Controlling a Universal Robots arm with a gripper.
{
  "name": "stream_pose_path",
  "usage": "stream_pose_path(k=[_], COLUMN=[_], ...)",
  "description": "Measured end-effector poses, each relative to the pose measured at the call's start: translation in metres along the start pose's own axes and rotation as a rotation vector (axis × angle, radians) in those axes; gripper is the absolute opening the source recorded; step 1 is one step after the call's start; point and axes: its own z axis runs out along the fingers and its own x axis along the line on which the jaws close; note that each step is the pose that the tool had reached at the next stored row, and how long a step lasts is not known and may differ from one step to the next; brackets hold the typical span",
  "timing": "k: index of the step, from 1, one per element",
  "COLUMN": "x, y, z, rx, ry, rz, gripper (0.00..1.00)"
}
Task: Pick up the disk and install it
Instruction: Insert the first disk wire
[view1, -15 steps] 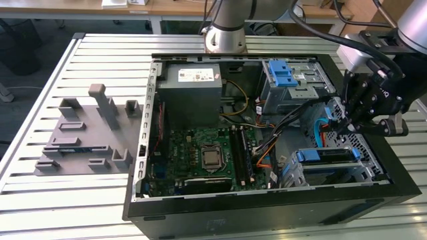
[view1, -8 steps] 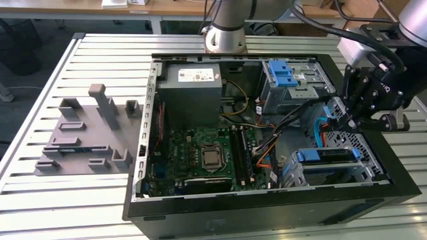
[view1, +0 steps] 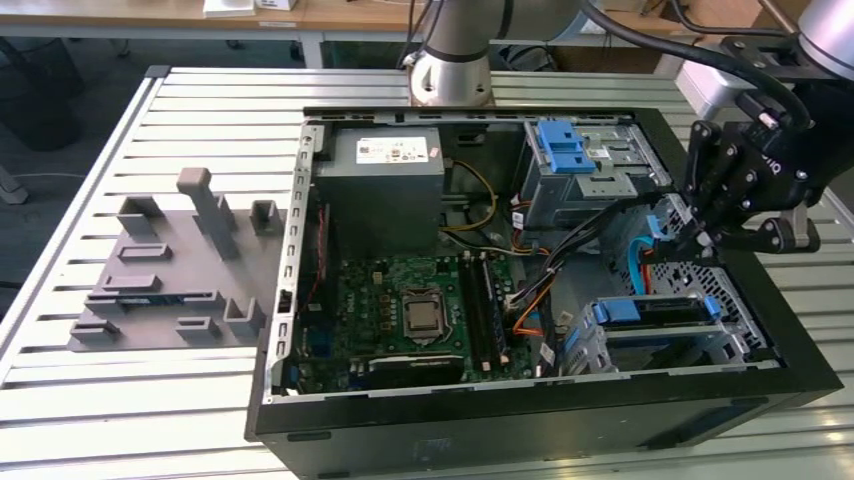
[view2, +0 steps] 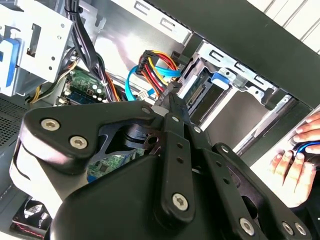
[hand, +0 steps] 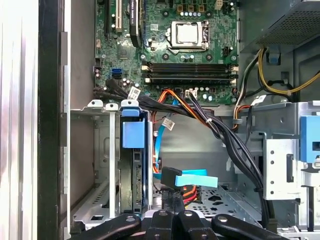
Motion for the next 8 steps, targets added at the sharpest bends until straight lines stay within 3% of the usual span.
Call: stream_pose_path(k=[8], x=[-0.0027], y=[-0.0001], z=[0.0002], rx=[0.0044], ry=[-0.0003], rz=[0.007], gripper=[0.11])
